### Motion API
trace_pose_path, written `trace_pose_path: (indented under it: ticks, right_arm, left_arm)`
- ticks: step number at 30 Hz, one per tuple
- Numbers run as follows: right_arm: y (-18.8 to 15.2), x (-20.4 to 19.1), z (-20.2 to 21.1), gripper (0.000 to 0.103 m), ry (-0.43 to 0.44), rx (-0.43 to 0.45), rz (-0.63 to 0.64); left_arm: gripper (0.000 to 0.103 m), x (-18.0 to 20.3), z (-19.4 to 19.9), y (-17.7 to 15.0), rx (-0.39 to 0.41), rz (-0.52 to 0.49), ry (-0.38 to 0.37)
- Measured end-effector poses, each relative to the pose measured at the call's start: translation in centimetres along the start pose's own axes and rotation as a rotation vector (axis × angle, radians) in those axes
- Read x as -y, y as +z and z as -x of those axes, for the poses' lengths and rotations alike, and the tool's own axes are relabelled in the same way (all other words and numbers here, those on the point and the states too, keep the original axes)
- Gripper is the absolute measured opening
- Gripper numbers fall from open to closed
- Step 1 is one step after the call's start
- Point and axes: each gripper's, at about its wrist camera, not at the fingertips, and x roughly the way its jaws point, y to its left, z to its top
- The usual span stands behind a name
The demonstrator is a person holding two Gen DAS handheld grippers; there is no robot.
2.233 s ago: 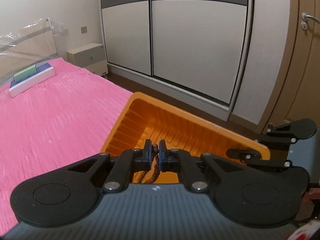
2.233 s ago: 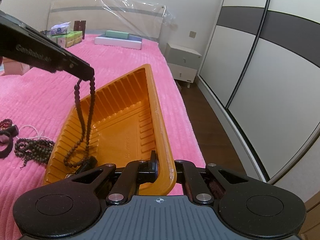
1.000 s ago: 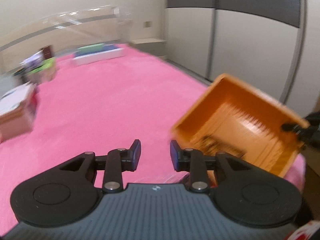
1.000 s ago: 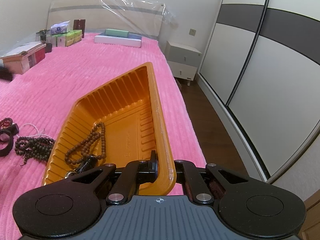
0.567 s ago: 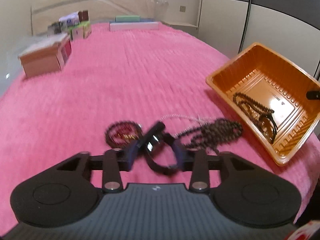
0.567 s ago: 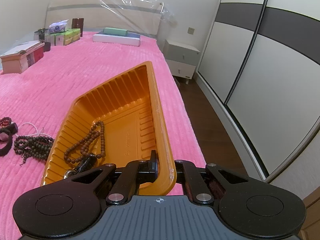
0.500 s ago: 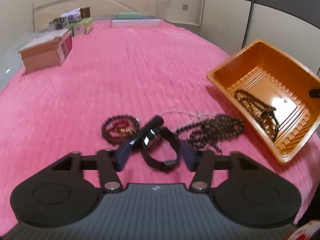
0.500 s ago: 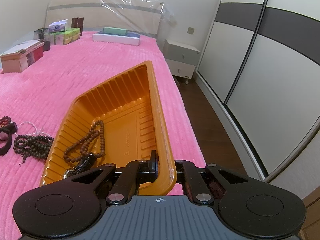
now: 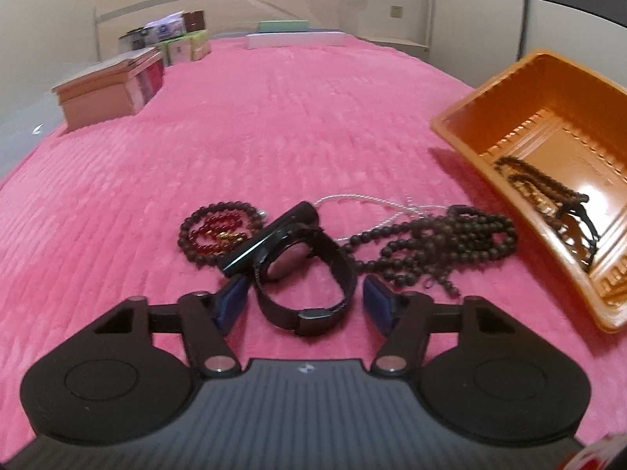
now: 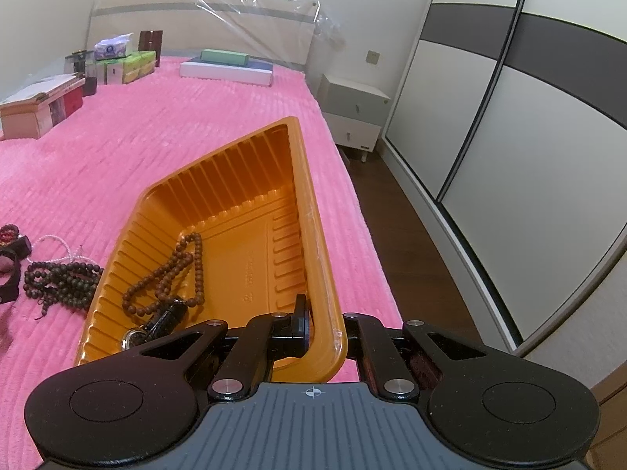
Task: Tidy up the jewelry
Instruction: 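Return the left tool to the pile and grasp another black-strap watch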
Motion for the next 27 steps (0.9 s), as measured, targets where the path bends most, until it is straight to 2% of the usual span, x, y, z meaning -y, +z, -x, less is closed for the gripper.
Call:
trace_pose_path:
  ticks: [1,3,5,8,18,27]
  right_arm:
    - [0.0,0.0,0.0,0.005,0.0,0.0,0.001]
    - [0.0,0.0,-0.1,0.005,-0.003,-0.001,0.0]
    - [0.0,0.1,-0.1,0.005,-0.004,-0.002,-0.002]
    - [0.0,0.1,-0.2,0.005,-0.003,-0.001,-0.002]
    - [-0.1,0.1,-0.2,0.005,-0.003,-0.002,-0.001]
    - [-0.1,0.1,-0.1,0.005,-0.003,-0.001,0.0]
  left_arm:
    - [0.057,-0.2,0.0,0.0,0.004,0.005,0.0]
    - [0.047,-0.3,0.1,-0.1,0.012,0.002,-0.003]
    - [0.032,-0.4,0.4,0.0,0.014,-0.001,0.002]
    - [0.027,-0.6,0.7,0.1,0.0,-0.001,-0.003]
    - [0.024,-1.4,2.5,0.9,0.006,0.032,-0.042]
    - [0.025,-0.9,2.0,-0.9,-0.022,-0.034,-0.006]
